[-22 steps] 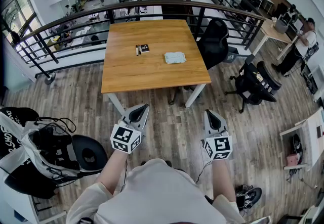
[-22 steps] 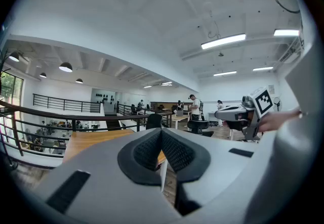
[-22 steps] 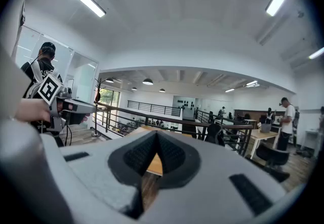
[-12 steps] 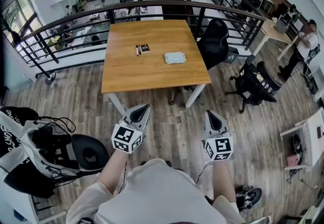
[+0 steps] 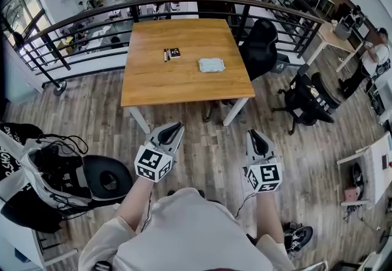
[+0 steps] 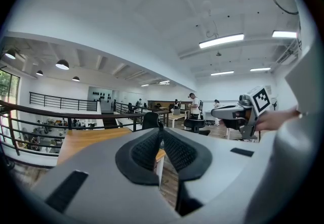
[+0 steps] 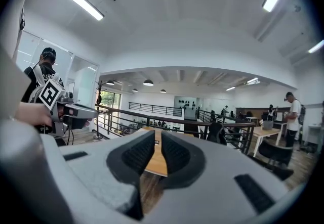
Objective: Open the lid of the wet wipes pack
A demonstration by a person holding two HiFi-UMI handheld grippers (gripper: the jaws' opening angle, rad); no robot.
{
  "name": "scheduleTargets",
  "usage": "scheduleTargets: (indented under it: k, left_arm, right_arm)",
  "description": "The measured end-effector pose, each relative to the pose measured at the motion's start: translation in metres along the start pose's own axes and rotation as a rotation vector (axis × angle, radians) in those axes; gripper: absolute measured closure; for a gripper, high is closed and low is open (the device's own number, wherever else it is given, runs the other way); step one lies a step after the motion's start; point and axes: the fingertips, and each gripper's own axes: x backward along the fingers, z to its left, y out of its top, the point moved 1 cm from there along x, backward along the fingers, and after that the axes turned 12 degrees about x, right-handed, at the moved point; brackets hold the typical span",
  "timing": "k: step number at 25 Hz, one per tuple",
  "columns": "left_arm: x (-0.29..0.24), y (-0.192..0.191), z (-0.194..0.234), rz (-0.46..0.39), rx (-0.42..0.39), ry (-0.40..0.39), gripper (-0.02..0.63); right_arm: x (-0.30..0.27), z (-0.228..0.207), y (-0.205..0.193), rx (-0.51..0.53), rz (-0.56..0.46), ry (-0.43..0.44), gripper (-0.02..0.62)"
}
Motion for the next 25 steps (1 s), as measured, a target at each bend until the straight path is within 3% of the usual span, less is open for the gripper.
scheduleTargets:
  k: [11,25]
  left_arm:
    - [-0.021,0.003,-0.003,0.012,0.013,-0.001,0.574]
    - [-0.056,-0.017,-0.01,0.029,0.047,0.045,0.568]
  right_arm:
    - [-0.016,-0.014,0.0,-0.014,0.002,0.056,0.465]
    - [-0.037,-0.043,-0.027,0.001,0.021,0.133,0.46]
